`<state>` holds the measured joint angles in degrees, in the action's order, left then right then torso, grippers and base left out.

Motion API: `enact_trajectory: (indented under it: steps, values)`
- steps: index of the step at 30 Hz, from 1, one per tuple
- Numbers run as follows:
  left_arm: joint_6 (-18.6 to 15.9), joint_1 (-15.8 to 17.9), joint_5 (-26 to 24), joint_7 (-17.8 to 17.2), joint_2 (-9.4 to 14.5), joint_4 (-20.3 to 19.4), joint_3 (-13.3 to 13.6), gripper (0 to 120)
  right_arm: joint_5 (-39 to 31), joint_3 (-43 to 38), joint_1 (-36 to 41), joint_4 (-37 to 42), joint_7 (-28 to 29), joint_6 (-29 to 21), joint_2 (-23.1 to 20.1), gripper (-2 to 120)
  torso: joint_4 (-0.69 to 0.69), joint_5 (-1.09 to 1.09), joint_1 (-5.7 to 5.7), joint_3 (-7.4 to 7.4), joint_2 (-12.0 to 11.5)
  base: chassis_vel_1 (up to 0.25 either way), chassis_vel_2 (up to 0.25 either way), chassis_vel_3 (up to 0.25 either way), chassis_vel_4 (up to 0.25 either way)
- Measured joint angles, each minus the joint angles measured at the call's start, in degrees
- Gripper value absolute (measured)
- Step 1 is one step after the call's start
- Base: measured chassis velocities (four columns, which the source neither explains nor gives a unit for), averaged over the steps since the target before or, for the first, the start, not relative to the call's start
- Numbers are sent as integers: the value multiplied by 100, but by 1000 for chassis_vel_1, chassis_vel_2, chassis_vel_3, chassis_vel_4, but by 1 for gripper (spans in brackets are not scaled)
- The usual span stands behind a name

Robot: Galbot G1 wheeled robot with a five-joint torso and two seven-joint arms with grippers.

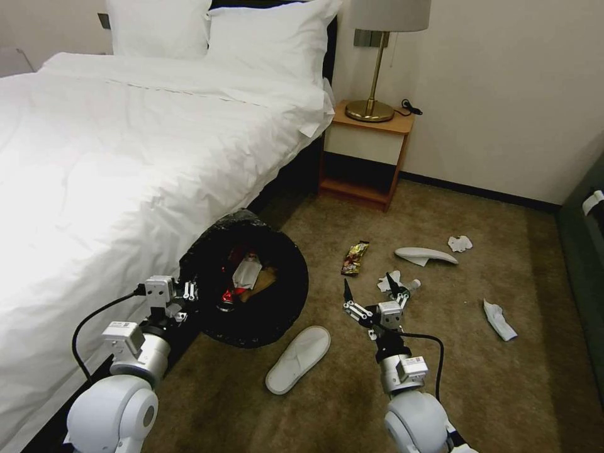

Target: Pick up the trash bin, then pick up the garbage on the floor and place it into the trash bin.

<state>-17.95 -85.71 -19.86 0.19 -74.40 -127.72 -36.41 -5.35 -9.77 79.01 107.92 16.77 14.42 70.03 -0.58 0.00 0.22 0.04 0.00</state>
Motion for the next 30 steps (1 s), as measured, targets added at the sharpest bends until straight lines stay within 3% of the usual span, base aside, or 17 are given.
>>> enact_trajectory:
  steps: [14, 22, 30]
  values:
    - [8, -10, 119, 51, -27, 15, 17, 2, -239, -137, 123, 2, -273, 80, -29, 100, 0, 0, -1, -1, 0, -7, 5, 8, -7]
    - [5, 15, 132, 57, -35, 46, 19, 2, 57, -156, 80, -113, -254, 191, -31, 100, -1, -2, 0, 0, 0, -140, 129, 144, -130]
    - [-18, 25, 132, 54, -19, 67, 33, 2, 587, -220, 7, -359, -363, 616, -42, 100, 0, 0, 4, 2, -1, -148, 136, 130, -131]
